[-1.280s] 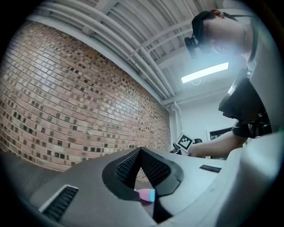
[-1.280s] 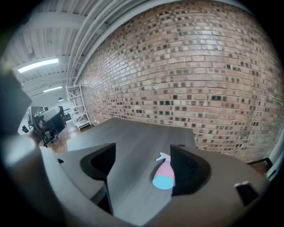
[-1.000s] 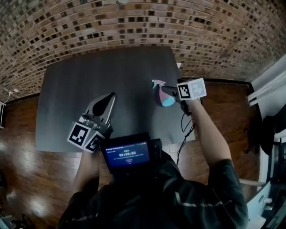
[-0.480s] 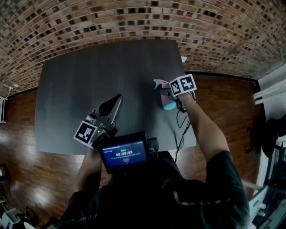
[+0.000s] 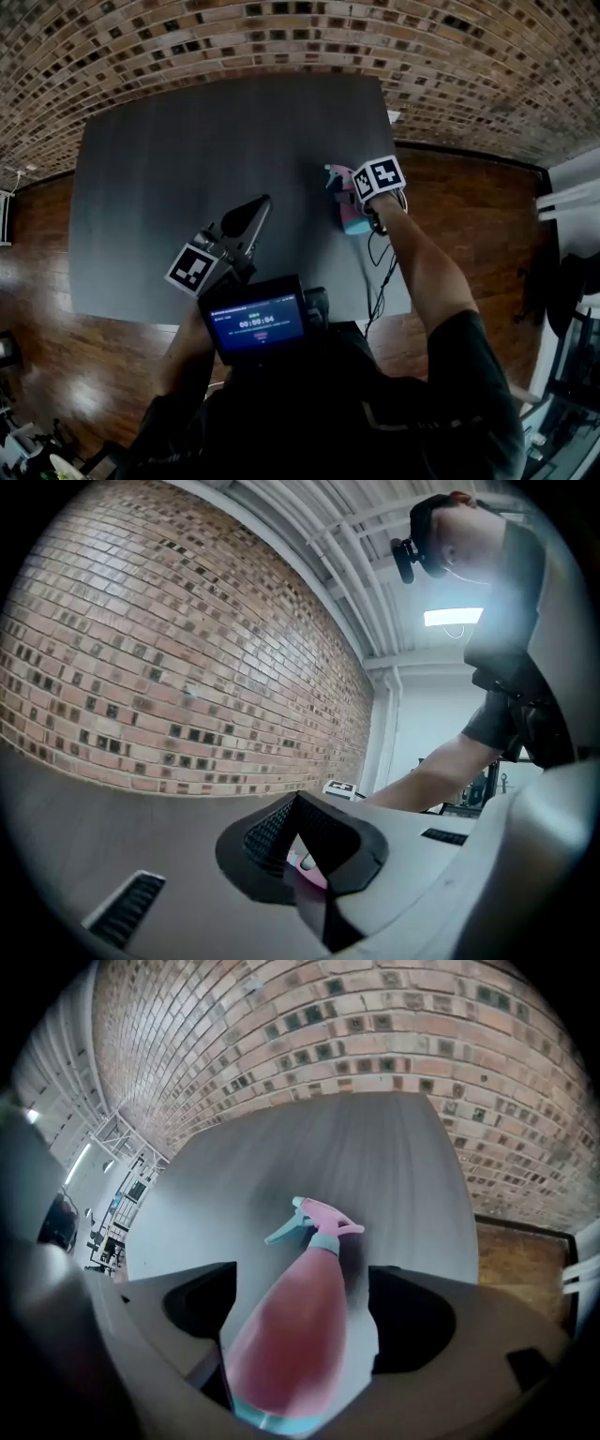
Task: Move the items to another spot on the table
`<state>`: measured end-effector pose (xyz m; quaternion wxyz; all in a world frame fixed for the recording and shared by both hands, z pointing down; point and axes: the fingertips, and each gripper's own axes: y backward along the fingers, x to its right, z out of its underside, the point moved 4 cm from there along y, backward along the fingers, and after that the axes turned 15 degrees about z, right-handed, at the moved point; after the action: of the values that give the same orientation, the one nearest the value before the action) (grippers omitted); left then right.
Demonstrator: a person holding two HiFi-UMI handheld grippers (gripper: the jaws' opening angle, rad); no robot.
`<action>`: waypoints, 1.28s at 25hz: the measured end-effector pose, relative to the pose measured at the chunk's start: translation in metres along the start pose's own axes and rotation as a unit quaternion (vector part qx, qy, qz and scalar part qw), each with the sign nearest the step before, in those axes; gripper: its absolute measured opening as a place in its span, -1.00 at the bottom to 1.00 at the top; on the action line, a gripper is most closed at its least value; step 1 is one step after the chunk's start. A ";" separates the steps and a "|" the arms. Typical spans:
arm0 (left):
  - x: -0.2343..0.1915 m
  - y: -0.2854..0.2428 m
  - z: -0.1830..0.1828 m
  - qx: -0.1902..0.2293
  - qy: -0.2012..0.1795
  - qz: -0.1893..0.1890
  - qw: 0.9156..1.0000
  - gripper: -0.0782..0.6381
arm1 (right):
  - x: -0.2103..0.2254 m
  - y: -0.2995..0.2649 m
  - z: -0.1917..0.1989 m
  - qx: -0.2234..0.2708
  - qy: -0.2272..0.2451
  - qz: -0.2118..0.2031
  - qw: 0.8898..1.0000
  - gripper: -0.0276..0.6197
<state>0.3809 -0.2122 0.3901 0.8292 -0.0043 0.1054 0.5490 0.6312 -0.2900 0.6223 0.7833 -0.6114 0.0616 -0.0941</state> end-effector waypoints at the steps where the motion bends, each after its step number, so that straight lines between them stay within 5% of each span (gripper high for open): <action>1: -0.002 -0.002 0.002 -0.002 0.003 0.000 1.000 -0.80 | 0.000 -0.005 0.000 -0.006 0.000 -0.002 1.000 0.48; 8: -0.011 -0.012 0.017 -0.017 0.022 -0.010 1.000 -0.80 | 0.001 -0.037 0.010 -0.063 0.000 -0.017 0.998 0.47; 10: -0.014 -0.011 0.019 -0.019 0.024 -0.014 0.999 -0.80 | 0.004 -0.040 0.010 -0.066 0.005 -0.010 0.998 0.33; 17: -0.016 -0.011 0.024 -0.018 0.033 -0.021 0.999 -0.80 | 0.005 -0.039 0.008 -0.060 0.011 -0.009 0.998 0.29; 26: -0.014 0.008 0.014 -0.008 0.026 -0.043 0.999 -0.80 | 0.006 -0.033 0.008 -0.009 -0.012 -0.040 0.999 0.28; 32: -0.001 0.042 -0.001 0.002 0.014 -0.077 0.997 -0.80 | -0.017 -0.002 -0.010 0.059 0.013 -0.076 0.995 0.28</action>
<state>0.3416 -0.1965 0.3937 0.8674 -0.0183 0.1176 0.4833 0.6125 -0.2966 0.6212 0.8075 -0.5661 0.0199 -0.1645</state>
